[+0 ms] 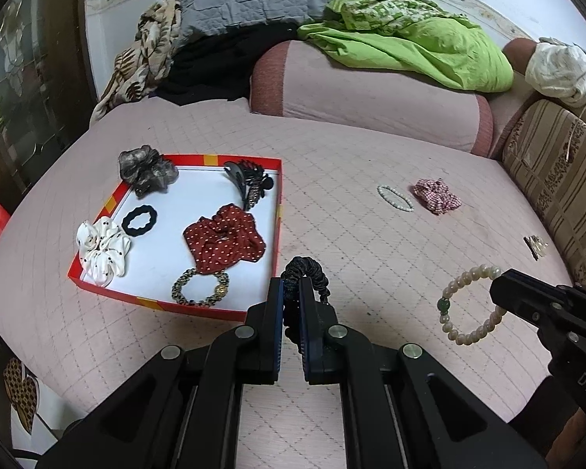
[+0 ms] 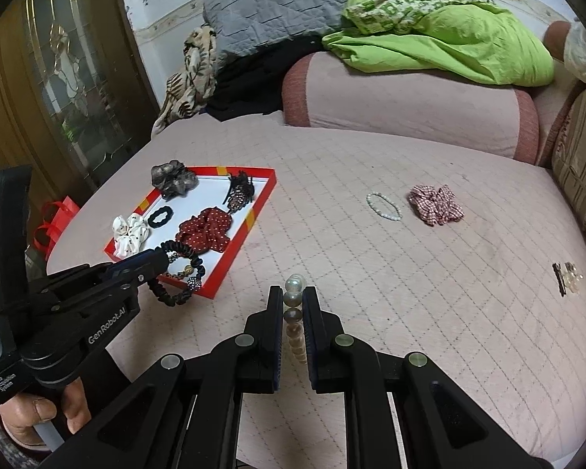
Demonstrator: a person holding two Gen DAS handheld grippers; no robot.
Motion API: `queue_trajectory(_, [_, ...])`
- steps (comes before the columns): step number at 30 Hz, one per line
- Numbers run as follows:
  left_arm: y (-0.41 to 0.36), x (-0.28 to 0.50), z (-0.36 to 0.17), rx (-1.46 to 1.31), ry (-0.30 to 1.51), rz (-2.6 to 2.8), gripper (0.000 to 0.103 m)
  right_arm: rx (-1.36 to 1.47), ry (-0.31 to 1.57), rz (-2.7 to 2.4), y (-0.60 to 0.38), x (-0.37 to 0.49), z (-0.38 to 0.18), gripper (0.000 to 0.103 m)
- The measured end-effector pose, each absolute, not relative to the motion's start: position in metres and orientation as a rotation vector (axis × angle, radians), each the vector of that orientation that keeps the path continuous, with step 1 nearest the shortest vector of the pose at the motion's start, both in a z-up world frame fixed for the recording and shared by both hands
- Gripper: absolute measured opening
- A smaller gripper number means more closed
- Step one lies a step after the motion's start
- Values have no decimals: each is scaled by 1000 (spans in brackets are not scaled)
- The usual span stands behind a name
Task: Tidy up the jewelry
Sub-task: 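Carry both bracelets over the red-rimmed tray and lower them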
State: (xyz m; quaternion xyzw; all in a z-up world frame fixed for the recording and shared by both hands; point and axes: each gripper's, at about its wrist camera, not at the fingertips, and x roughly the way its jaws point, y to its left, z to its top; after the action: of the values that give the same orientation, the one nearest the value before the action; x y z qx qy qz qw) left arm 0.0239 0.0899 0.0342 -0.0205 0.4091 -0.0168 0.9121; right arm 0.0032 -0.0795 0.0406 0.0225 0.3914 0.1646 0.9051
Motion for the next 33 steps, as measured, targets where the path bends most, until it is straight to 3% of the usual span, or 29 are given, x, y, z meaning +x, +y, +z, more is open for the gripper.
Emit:
queue_trajectory(18, [157, 43, 16, -132, 869, 59, 7, -32, 832, 427, -12, 34, 46, 11])
queue_trajectory(33, [243, 125, 18, -230, 866, 121, 7, -68, 793, 506, 57, 103, 64, 11])
